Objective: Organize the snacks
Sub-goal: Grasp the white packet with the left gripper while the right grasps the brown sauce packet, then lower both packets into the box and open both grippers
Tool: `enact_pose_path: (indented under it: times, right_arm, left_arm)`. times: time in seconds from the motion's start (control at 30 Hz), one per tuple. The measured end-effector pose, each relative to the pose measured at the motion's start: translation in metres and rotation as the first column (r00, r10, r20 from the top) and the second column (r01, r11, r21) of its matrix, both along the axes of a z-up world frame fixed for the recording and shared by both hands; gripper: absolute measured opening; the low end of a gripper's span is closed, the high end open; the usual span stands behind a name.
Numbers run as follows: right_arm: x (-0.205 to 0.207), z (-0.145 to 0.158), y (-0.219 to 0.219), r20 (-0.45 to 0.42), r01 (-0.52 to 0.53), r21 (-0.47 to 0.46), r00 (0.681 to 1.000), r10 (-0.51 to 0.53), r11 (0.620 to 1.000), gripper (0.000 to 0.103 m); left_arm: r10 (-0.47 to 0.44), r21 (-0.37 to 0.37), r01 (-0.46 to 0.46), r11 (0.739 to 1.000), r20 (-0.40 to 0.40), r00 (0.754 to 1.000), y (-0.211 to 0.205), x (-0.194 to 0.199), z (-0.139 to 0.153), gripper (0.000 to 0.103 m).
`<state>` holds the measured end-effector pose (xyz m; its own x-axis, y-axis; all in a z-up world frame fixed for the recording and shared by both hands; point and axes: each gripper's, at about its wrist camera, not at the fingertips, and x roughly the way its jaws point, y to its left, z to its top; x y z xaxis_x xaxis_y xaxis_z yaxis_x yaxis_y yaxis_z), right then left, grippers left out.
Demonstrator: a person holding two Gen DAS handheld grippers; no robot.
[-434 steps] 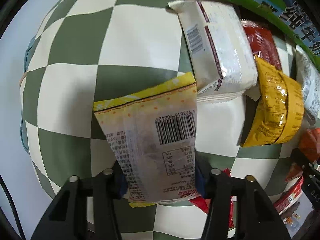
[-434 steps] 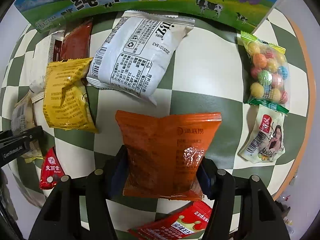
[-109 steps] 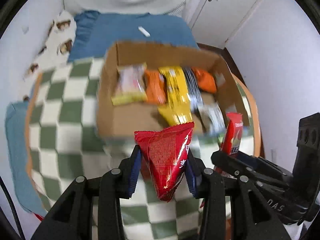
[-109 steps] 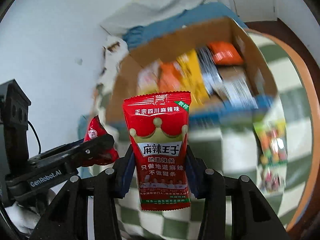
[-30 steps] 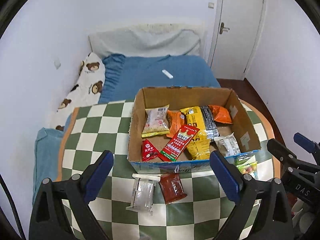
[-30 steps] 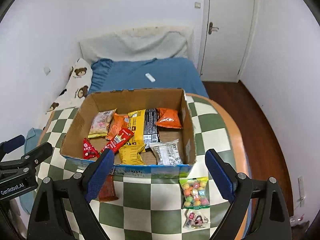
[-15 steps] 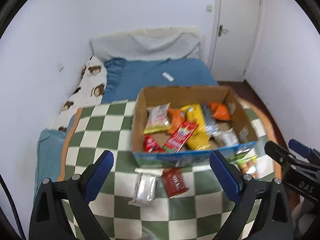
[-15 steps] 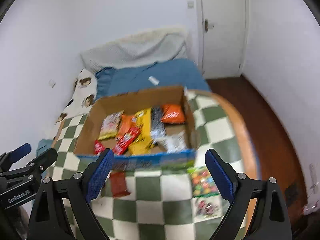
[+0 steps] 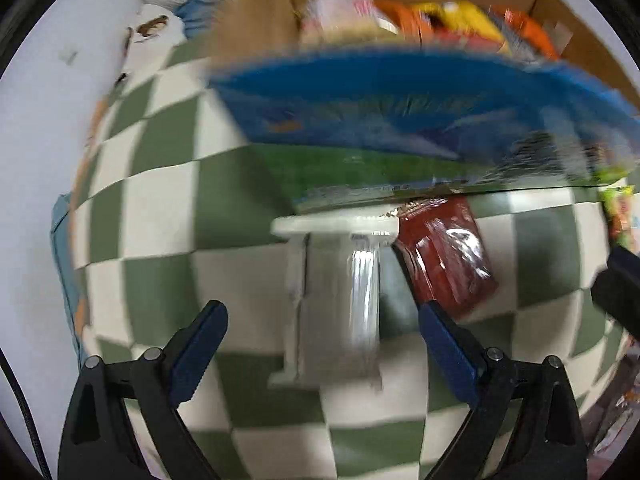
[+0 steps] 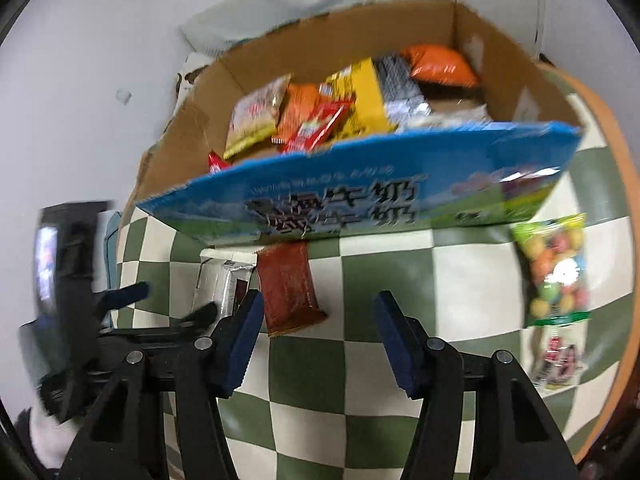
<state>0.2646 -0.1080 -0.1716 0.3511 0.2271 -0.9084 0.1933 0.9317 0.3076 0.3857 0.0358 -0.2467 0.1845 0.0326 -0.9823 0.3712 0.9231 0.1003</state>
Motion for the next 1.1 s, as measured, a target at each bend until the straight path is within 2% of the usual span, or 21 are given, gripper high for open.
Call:
enact_pose_path:
  times: [0.03, 0.07, 0.2, 0.3, 0.37, 0.47, 0.5, 0.57, 0.67, 0.73, 0.83, 0.9, 1.0, 1.1]
  right_arm:
    - [0.003, -0.006, 0.003, -0.012, 0.001, -0.004, 1.000, -0.001, 1.000, 0.061]
    - [0.007, -0.012, 0.006, -0.023, -0.006, -0.005, 1.000, 0.006, 1.000, 0.061]
    - [0.022, -0.032, 0.024, -0.061, -0.054, -0.030, 0.997, 0.052, 0.998, 0.066]
    - [0.035, -0.049, 0.044, -0.081, -0.096, -0.060, 0.992, 0.091, 0.994, 0.073]
    - [0.046, -0.066, 0.061, -0.109, -0.133, -0.109, 0.987, 0.121, 0.985, 0.073]
    - [0.056, -0.089, 0.085, -0.167, -0.186, -0.198, 0.974, 0.153, 0.962, 0.073]
    - [0.055, -0.092, 0.092, -0.164, -0.197, -0.236, 0.973, 0.161, 0.952, 0.073]
    - [0.051, -0.091, 0.097, -0.150, -0.207, -0.256, 0.973, 0.173, 0.944, 0.057]
    - [0.032, -0.090, 0.089, -0.164, -0.212, -0.247, 0.971, 0.175, 0.945, 0.057]
    - [0.011, -0.090, 0.074, -0.188, -0.204, -0.214, 0.968, 0.164, 0.955, 0.057]
    - [-0.028, -0.091, 0.047, -0.247, -0.163, -0.132, 0.961, 0.127, 0.978, 0.057]
    - [-0.052, -0.096, 0.026, -0.294, -0.090, -0.034, 0.953, 0.076, 0.995, 0.057]
    - [-0.071, -0.104, 0.011, -0.330, -0.015, 0.062, 0.943, 0.035, 0.998, 0.057]
    - [-0.069, -0.109, 0.018, -0.336, -0.034, 0.039, 0.941, 0.045, 0.999, 0.058]
  left_arm:
    - [0.000, 0.014, 0.000, 1.000, -0.027, 1.000, -0.002, 0.004, -0.012, 0.061]
    - [0.014, 0.008, -0.013, 1.000, -0.078, 0.997, 0.000, 0.006, -0.023, 0.052]
    - [0.112, -0.048, -0.117, 0.992, -0.089, 0.990, 0.029, -0.001, -0.019, 0.051]
    - [0.214, -0.055, -0.221, 0.974, -0.112, 0.971, 0.061, -0.015, -0.021, 0.051]
    - [0.275, -0.079, -0.287, 0.955, -0.136, 0.952, 0.078, -0.022, -0.028, 0.053]
    - [0.301, -0.096, -0.318, 0.943, -0.154, 0.941, 0.084, -0.023, -0.034, 0.055]
    - [0.305, -0.089, -0.321, 0.943, -0.157, 0.939, 0.083, -0.022, -0.035, 0.055]
    - [0.300, -0.079, -0.313, 0.946, -0.146, 0.943, 0.079, -0.024, -0.033, 0.053]
    - [0.295, -0.082, -0.307, 0.948, -0.133, 0.946, 0.074, -0.034, -0.028, 0.053]
    - [0.291, -0.108, -0.312, 0.944, -0.175, 0.941, 0.070, -0.050, -0.029, 0.053]
    - [0.261, -0.128, -0.295, 0.947, -0.228, 0.938, 0.058, -0.078, -0.033, 0.053]
    - [0.222, -0.136, -0.264, 0.955, -0.267, 0.938, 0.042, -0.094, -0.038, 0.053]
    - [0.177, -0.102, -0.211, 0.972, -0.270, 0.946, 0.021, -0.104, -0.049, 0.058]
    - [0.159, -0.062, -0.182, 0.981, -0.271, 0.950, 0.011, -0.100, -0.060, 0.059]
